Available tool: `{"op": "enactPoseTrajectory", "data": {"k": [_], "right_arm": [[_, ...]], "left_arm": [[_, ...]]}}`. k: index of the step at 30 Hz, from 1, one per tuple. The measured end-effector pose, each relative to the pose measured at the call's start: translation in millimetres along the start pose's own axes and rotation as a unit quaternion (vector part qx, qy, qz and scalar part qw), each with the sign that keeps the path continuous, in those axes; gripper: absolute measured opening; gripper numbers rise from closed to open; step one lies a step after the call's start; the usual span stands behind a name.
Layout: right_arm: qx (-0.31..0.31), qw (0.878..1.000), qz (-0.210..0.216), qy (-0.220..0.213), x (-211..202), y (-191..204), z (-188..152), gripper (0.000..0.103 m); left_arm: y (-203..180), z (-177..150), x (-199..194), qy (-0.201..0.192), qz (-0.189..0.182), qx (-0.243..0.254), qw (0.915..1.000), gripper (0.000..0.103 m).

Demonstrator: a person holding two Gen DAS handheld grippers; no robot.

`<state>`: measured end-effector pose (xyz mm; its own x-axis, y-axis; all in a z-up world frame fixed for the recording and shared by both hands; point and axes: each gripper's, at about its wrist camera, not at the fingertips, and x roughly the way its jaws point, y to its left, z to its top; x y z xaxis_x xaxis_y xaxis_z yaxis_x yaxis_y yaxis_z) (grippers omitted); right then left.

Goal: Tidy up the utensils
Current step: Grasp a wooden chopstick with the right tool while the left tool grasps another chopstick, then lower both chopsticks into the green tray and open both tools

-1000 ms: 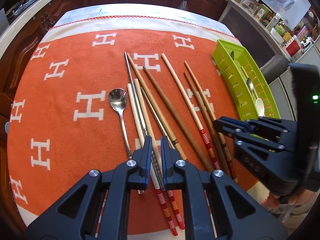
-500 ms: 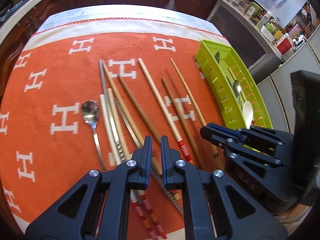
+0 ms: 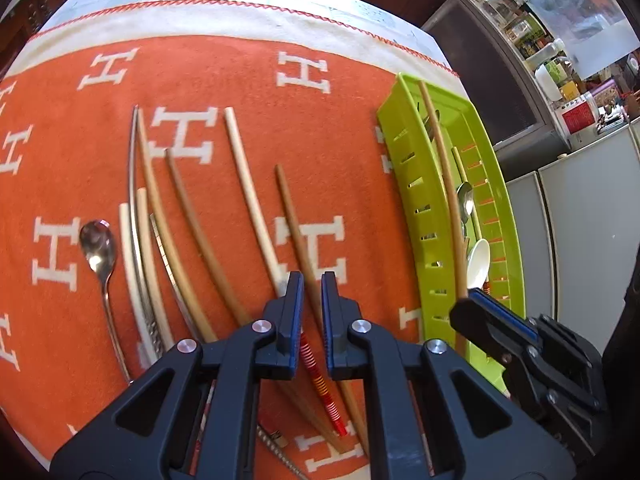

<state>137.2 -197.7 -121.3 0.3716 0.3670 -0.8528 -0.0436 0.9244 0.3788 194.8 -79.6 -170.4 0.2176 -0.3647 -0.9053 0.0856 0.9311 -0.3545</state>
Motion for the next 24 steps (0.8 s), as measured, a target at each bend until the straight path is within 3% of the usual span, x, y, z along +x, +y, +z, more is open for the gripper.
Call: {"op": "enactPoseTrajectory", "data": {"k": [9, 19, 21, 24], "right_arm": [[0.011, 1.000, 0.007, -0.011, -19, -19, -3, 0.006], [0.023, 0.999, 0.007, -0.025, -27, -21, -12, 0.006], [0.028, 0.999, 0.009, -0.027, -31, -26, -14, 0.006], [0.043, 0.998, 0.015, -0.032, -40, -35, -18, 0.006]], "left_arm": [[-24, -4, 19, 0.004, 0.054, 0.027, 0.9981, 0.006], [-55, -21, 24, -0.034, 0.127, 0.072, 0.9886, 0.007], [-57, -21, 24, -0.036, 0.123, 0.064, 0.9897, 0.005], [-51, -26, 14, -0.021, 0.086, 0.039, 0.9953, 0.004]]}}
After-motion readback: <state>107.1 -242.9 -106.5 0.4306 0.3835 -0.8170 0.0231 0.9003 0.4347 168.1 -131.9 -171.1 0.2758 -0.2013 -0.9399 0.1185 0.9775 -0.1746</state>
